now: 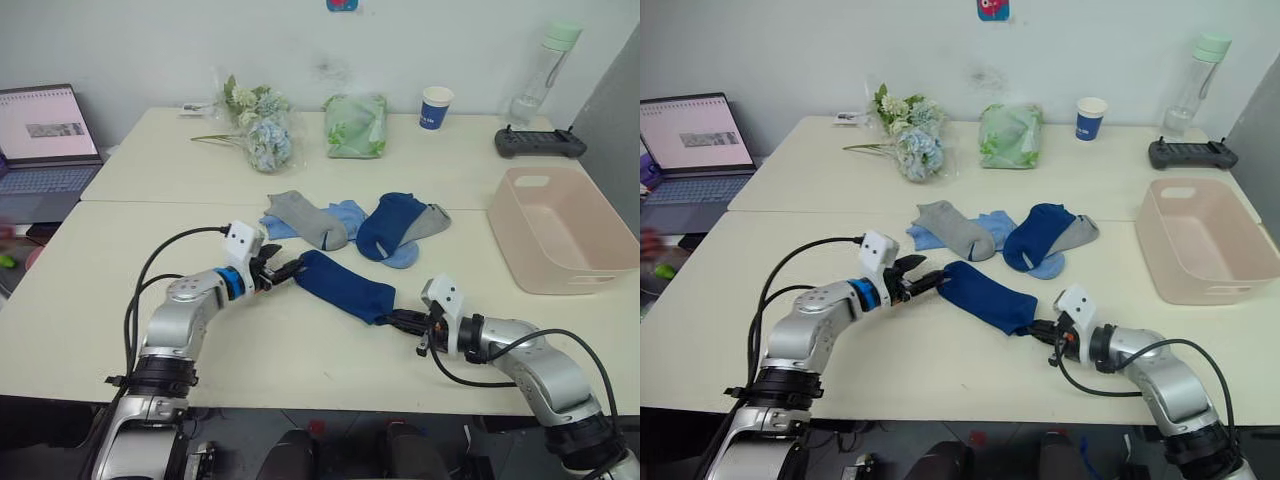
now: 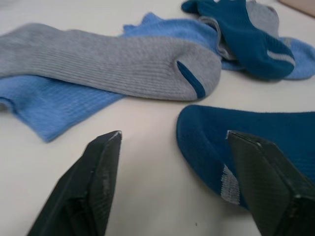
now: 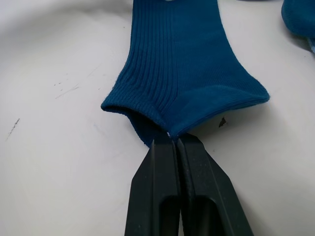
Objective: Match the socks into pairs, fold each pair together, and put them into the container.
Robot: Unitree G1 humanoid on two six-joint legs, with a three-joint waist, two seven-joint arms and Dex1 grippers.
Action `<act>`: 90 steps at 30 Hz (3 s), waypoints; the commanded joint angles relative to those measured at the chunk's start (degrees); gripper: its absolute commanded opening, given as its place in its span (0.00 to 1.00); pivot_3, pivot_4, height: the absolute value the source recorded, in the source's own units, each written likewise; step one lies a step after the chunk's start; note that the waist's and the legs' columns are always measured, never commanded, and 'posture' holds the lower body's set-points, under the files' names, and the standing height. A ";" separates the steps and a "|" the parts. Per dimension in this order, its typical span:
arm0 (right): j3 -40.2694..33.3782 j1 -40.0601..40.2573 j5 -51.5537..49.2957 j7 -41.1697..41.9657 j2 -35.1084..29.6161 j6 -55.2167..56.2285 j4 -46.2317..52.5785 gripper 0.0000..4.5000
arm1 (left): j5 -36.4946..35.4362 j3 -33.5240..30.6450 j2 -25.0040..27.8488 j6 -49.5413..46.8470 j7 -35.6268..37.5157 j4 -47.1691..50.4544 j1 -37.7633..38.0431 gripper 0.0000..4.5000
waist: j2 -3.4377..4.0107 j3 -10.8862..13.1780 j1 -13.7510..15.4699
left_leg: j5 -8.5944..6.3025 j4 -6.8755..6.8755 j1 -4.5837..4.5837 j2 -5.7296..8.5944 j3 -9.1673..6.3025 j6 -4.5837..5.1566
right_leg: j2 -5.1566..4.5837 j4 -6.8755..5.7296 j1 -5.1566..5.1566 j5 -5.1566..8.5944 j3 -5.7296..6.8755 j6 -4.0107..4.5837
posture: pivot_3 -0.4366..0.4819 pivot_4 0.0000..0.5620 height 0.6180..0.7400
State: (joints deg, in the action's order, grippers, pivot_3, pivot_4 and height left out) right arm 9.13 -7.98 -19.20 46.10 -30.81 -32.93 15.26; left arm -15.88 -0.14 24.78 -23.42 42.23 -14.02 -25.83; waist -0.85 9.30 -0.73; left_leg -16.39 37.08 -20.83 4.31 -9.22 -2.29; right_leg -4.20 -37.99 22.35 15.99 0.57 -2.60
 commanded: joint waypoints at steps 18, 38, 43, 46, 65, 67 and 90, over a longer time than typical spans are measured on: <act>-3.30 -2.57 -2.39 3.12 -2.93 0.76 1.22 0.00 | -4.95 -2.39 0.48 -10.43 -1.44 18.19 8.90 0.01 | 0.00 0.00 -0.38 | 0.00 0.00 -0.01 -0.02 -0.06 0.00 | -0.02 0.02 -0.01 0.00 -0.07 0.00 | 0.48 0.27 1.00; -3.30 -5.82 -4.09 15.94 -13.53 -2.30 -4.75 0.11 | -11.13 -1.91 -7.27 -21.68 -20.97 49.62 36.97 0.05 | 0.00 0.00 0.26 | -0.02 -0.01 0.01 -0.02 0.08 0.03 | -0.06 0.08 -0.10 0.00 -0.14 0.00 | 0.48 0.27 1.00; -8.11 -3.30 -5.48 17.58 -18.97 -2.51 -1.44 0.45 | -10.57 -5.78 -5.17 -18.73 -20.86 49.73 37.05 0.36 | -0.01 0.00 0.80 | -0.02 -0.02 -0.03 -0.01 0.09 0.04 | -0.06 0.18 -0.10 0.00 -0.13 0.01 | 0.48 0.27 1.00; -9.95 -3.18 -7.46 18.82 -21.17 -3.46 0.50 0.61 | -12.60 -6.59 -2.82 -19.25 -17.78 50.29 37.55 0.58 | 0.00 0.00 0.77 | -0.03 -0.02 -0.04 -0.04 0.10 0.04 | -0.08 0.19 -0.09 0.00 -0.13 0.01 | 0.48 0.27 1.00; 5.11 -2.58 9.93 11.56 -7.15 22.87 -4.89 0.00 | 1.44 8.32 9.01 0.85 -1.67 36.09 27.22 0.01 | -0.02 0.01 0.75 | -0.02 -0.04 -0.03 -0.02 0.07 0.02 | -0.04 0.21 -0.08 0.00 -0.11 0.02 | 0.48 0.27 1.00; 4.17 -1.01 11.27 11.91 -8.67 25.22 -7.88 0.00 | 6.51 11.11 10.39 2.50 -2.18 31.98 26.10 0.01 | -0.01 0.00 0.74 | -0.02 -0.05 0.00 -0.02 0.05 0.03 | -0.03 0.17 -0.08 0.00 -0.10 0.02 | 0.48 0.27 1.00; -12.70 -2.30 6.24 -0.64 -6.06 24.72 -15.63 0.44 | -2.32 -18.39 5.94 8.42 -11.60 24.68 29.65 0.42 | 0.07 -0.04 0.63 | -0.01 -0.06 0.02 -0.06 0.06 0.02 | -0.02 0.14 -0.06 0.00 -0.10 0.02 | 0.48 0.27 1.00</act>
State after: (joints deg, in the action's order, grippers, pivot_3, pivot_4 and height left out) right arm -3.07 -9.98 -14.36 46.71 -37.14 -11.13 0.29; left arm -17.80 -16.49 31.27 -17.15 31.43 10.56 3.39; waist -0.78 9.26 -0.10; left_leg -16.41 37.02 -20.82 4.26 -9.16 -2.27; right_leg -4.23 -37.86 22.28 15.99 0.47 -2.57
